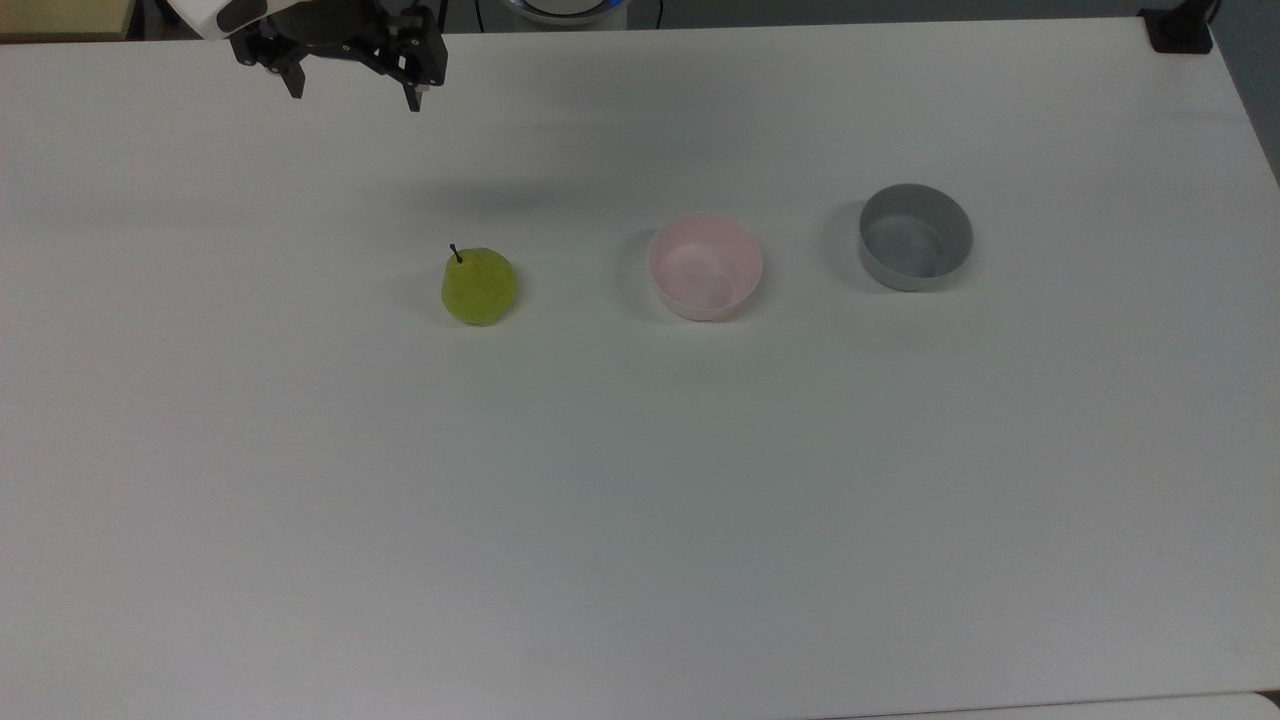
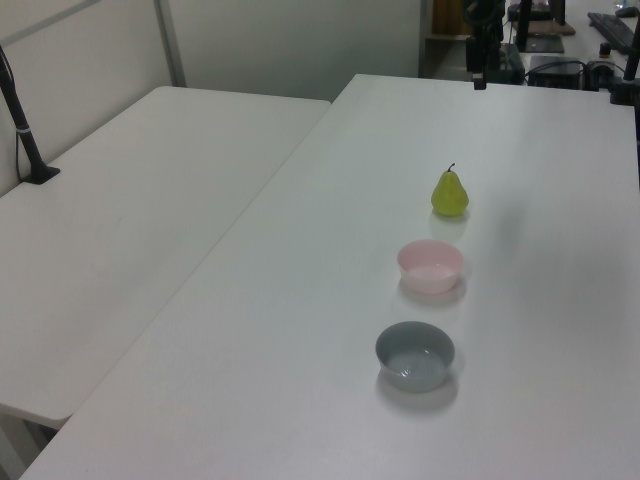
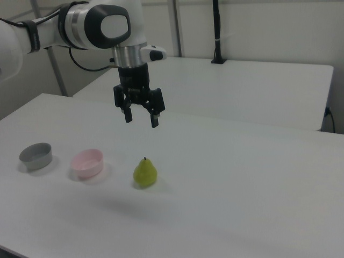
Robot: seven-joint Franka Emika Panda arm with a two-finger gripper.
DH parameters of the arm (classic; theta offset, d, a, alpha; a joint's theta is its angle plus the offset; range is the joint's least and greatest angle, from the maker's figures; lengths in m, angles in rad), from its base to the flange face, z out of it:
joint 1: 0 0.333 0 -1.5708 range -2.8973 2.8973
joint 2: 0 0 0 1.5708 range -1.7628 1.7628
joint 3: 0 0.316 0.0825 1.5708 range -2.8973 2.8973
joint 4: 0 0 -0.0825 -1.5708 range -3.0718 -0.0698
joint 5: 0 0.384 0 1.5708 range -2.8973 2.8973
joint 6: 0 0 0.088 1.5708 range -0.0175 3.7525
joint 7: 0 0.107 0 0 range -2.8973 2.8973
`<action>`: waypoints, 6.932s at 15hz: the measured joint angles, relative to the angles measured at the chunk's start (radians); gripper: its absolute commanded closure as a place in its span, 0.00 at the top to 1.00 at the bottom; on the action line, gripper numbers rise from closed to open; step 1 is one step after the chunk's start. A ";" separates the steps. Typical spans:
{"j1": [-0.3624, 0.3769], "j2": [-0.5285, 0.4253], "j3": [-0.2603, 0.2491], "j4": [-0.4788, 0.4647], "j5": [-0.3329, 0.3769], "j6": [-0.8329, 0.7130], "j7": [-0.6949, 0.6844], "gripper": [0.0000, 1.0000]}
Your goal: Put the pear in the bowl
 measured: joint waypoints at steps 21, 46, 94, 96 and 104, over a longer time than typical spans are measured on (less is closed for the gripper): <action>-0.008 -0.016 0.005 0.001 0.007 0.000 -0.001 1.00; 0.086 0.347 0.021 -0.038 0.007 0.195 -0.001 1.00; 0.456 0.334 0.031 -0.022 0.059 0.242 0.317 0.69; 0.461 0.345 0.031 -0.022 0.057 0.249 0.327 1.00; 0.458 0.349 0.024 -0.016 0.043 0.249 0.326 1.00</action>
